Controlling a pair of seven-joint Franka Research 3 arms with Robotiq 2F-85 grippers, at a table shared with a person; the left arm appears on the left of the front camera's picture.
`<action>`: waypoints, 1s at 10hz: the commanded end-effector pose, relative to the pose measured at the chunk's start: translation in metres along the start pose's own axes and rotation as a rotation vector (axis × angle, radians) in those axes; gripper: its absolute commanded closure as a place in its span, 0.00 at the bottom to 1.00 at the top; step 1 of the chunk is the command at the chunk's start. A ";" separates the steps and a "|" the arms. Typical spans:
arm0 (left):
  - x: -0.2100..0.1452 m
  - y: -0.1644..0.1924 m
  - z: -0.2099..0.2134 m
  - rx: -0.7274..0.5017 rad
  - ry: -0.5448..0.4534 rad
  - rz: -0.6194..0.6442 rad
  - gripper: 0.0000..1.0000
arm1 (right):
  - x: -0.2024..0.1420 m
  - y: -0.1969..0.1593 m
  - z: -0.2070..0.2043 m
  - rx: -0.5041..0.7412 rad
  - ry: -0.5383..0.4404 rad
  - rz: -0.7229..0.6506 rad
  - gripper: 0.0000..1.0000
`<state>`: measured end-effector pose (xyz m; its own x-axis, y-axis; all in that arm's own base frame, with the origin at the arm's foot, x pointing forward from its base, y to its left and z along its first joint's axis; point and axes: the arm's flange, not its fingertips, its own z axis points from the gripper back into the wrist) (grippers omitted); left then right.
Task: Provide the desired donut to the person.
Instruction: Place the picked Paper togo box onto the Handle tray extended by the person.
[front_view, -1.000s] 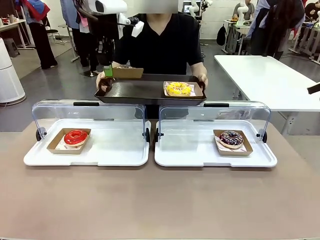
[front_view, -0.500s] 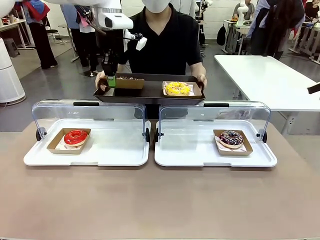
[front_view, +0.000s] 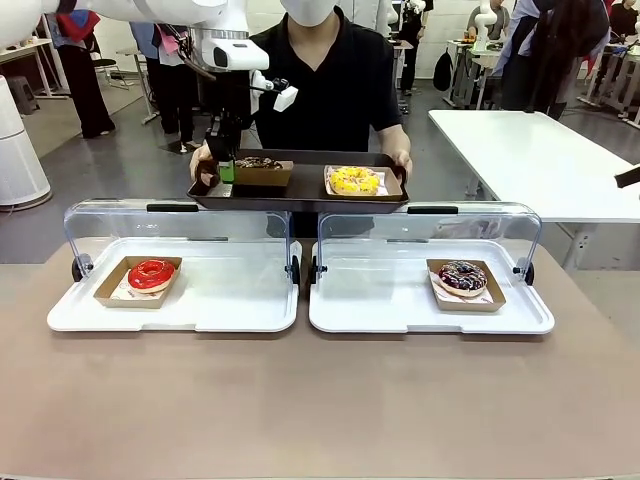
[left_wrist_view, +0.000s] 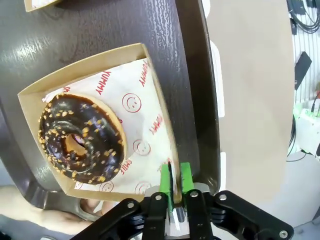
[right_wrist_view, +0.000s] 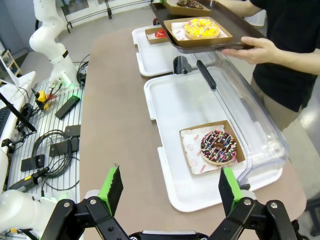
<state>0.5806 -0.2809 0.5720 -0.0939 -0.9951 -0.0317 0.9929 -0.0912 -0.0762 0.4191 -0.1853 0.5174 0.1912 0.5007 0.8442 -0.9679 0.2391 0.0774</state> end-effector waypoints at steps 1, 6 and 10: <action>0.000 0.004 0.005 0.022 0.023 -0.033 0.29 | 0.000 0.000 -0.001 0.005 -0.003 0.000 0.00; -0.002 0.001 0.007 0.023 0.022 -0.032 0.00 | 0.000 0.000 -0.001 0.005 -0.003 0.000 0.00; -0.003 0.000 0.009 0.022 0.015 -0.028 0.00 | 0.000 0.000 -0.001 0.005 -0.003 0.000 0.00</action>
<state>0.5799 -0.2805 0.5744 -0.1109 -0.9933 -0.0311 0.9915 -0.1084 -0.0724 0.4191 -0.1853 0.5174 0.1912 0.5007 0.8442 -0.9679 0.2391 0.0774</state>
